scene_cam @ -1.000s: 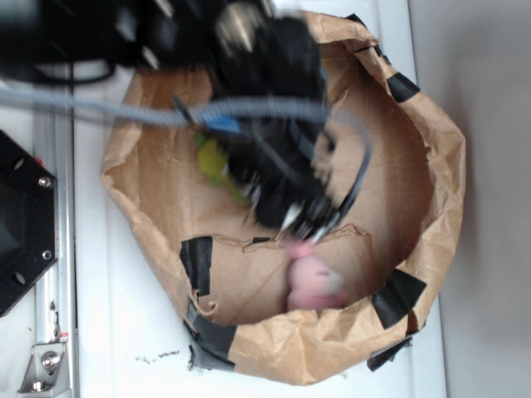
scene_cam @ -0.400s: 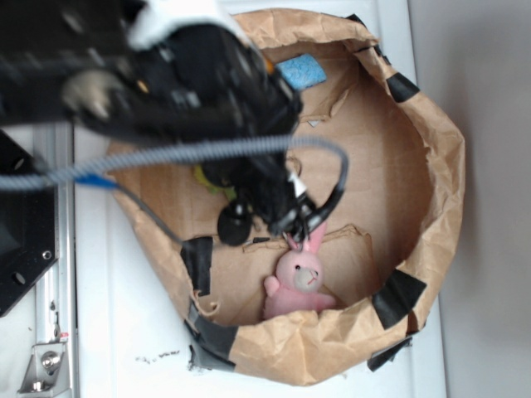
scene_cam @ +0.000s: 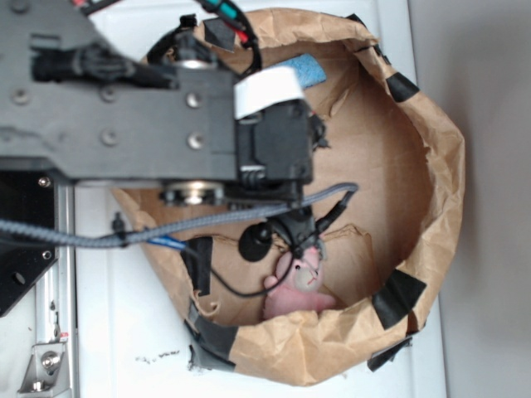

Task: Grab the silver keys.

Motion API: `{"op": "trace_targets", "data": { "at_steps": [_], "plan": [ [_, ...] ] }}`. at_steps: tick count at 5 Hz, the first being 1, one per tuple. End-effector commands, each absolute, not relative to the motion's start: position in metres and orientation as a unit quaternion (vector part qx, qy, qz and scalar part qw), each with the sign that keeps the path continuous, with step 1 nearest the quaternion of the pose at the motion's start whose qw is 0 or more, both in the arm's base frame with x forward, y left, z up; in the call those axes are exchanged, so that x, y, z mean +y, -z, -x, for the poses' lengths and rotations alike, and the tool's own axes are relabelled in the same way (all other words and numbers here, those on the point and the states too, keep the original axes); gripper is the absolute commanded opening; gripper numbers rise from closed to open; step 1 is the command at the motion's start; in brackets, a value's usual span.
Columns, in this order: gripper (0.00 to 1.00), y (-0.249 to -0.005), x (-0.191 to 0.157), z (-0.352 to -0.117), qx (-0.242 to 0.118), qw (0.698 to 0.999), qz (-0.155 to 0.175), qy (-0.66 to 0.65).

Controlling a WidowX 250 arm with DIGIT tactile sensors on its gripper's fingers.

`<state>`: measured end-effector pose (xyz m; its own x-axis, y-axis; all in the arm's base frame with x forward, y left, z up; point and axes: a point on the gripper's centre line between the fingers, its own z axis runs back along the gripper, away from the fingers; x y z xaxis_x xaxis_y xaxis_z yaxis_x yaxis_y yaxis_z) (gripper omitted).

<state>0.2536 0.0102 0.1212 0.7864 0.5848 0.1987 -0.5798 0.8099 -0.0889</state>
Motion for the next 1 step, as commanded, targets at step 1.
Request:
{"op": "trace_targets", "data": {
  "at_steps": [1],
  "plan": [
    [0.00, -0.1428, 0.0035, -0.2469, -0.141, 0.944, 0.029, -0.296]
  ]
}}
